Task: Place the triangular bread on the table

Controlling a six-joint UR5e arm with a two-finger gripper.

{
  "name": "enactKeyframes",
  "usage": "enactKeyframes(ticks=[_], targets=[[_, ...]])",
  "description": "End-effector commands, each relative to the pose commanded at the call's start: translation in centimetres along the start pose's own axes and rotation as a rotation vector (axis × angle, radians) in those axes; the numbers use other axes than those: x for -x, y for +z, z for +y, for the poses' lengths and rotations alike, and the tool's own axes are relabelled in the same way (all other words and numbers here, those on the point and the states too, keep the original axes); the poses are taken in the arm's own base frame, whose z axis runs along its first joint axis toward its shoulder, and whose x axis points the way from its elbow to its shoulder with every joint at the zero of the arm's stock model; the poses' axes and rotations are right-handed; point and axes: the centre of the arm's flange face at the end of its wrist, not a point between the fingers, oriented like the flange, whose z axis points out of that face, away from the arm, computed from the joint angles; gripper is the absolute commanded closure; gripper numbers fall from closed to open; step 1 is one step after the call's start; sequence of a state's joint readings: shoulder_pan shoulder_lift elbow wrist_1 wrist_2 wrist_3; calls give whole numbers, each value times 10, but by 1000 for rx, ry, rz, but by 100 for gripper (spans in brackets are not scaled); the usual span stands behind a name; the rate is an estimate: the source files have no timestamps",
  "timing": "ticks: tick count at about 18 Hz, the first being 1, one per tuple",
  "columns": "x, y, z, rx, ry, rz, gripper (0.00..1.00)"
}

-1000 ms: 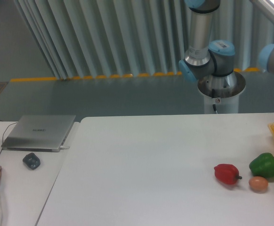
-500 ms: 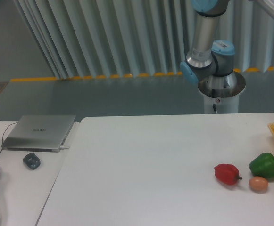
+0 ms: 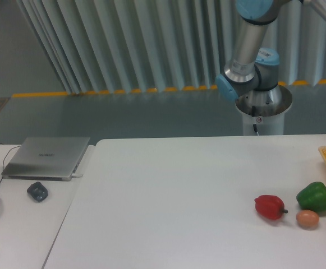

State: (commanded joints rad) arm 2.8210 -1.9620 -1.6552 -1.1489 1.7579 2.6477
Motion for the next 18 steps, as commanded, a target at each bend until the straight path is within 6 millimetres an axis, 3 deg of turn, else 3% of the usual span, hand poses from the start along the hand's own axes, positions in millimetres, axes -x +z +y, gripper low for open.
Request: enactKeyframes(ticks=[1,2,4,7,10,14,18], targets=[[1,-1,0,1,-2,1,42],[0,-6,2,6,-25,0,57],[2,-11,-1,1,-43,5,70],[2,-18,0,-6,-49,6,72],[-1,-42,4,-17,-55,7,73],[-1,-51,0,-38,-67,-23,76],[6,-68,-9,-187,-145,-129,76]])
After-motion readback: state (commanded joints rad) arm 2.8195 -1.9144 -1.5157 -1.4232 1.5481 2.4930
